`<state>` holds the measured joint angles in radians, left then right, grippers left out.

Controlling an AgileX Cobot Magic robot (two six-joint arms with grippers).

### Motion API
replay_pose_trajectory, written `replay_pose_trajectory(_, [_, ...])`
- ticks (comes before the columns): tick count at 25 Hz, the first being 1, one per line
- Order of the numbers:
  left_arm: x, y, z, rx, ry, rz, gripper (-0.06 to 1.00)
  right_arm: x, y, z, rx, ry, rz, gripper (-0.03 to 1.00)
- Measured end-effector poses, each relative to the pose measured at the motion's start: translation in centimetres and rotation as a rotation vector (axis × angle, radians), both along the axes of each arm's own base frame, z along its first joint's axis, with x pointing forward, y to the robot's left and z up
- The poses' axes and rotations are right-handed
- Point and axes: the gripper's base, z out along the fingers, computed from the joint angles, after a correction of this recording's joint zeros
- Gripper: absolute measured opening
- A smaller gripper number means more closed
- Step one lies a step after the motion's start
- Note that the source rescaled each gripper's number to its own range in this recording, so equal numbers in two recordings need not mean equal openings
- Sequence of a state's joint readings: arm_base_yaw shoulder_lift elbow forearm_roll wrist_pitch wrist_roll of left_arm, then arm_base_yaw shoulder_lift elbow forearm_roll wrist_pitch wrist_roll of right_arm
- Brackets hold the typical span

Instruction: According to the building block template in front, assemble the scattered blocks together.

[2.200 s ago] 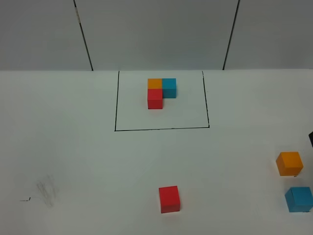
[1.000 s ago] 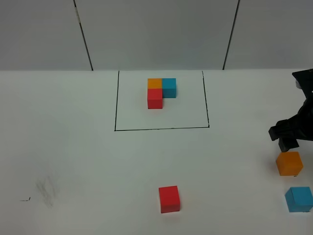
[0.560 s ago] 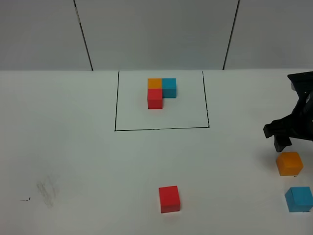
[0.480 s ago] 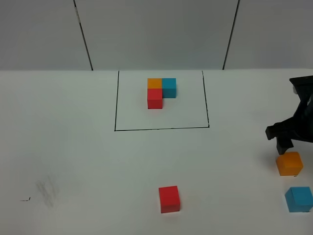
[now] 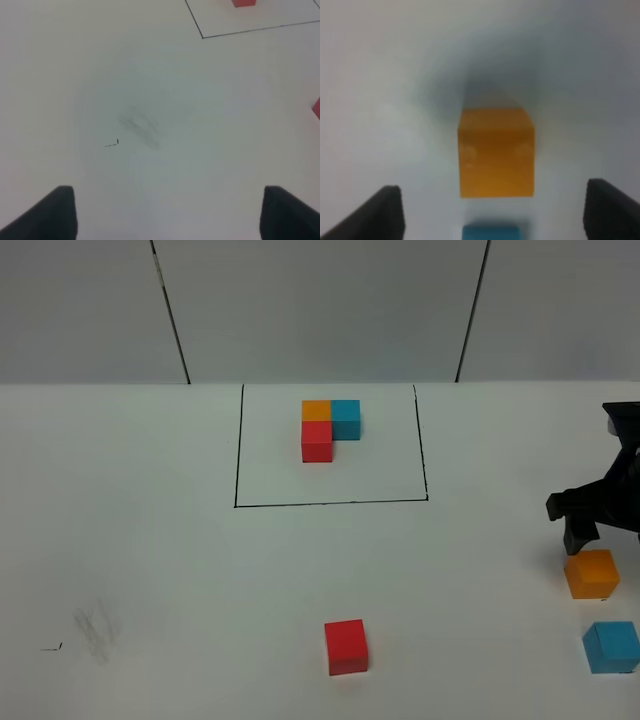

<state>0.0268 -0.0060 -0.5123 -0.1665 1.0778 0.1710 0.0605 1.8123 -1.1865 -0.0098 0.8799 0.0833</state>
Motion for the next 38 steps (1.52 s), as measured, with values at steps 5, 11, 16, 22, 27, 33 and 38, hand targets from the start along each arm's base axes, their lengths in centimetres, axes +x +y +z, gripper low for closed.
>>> replay_pose_trajectory(5, [0.0,0.0,0.0,0.000,0.000,0.000,0.99,0.1,0.0,-0.8,0.001,0.023,0.001,0.52])
replay_pose_trajectory(11, [0.0,0.0,0.0,0.000,0.000,0.000,0.99,0.2,0.0,-1.1,0.001,0.021,0.002,0.52])
replay_pose_trajectory(16, [0.0,0.0,0.0,0.000,0.000,0.000,0.99,0.5,0.1,-2.9,-0.002,0.066,0.002,0.52])
replay_pose_trajectory(22, [0.0,0.0,0.0,0.000,0.000,0.000,0.99,1.0,0.1,-3.2,0.000,0.031,0.003,0.51])
replay_pose_trajectory(27, [0.0,0.0,0.0,0.000,0.000,0.000,0.99,1.1,0.1,-3.9,0.000,0.043,0.003,0.49])
replay_pose_trajectory(33, [0.0,0.0,0.0,0.000,0.000,0.000,0.99,1.2,0.1,-6.1,-0.004,0.100,0.003,0.49])
replay_pose_trajectory(38, [0.0,0.0,0.0,0.000,0.000,0.000,0.99,1.4,0.1,-6.6,-0.004,0.099,0.004,0.48])
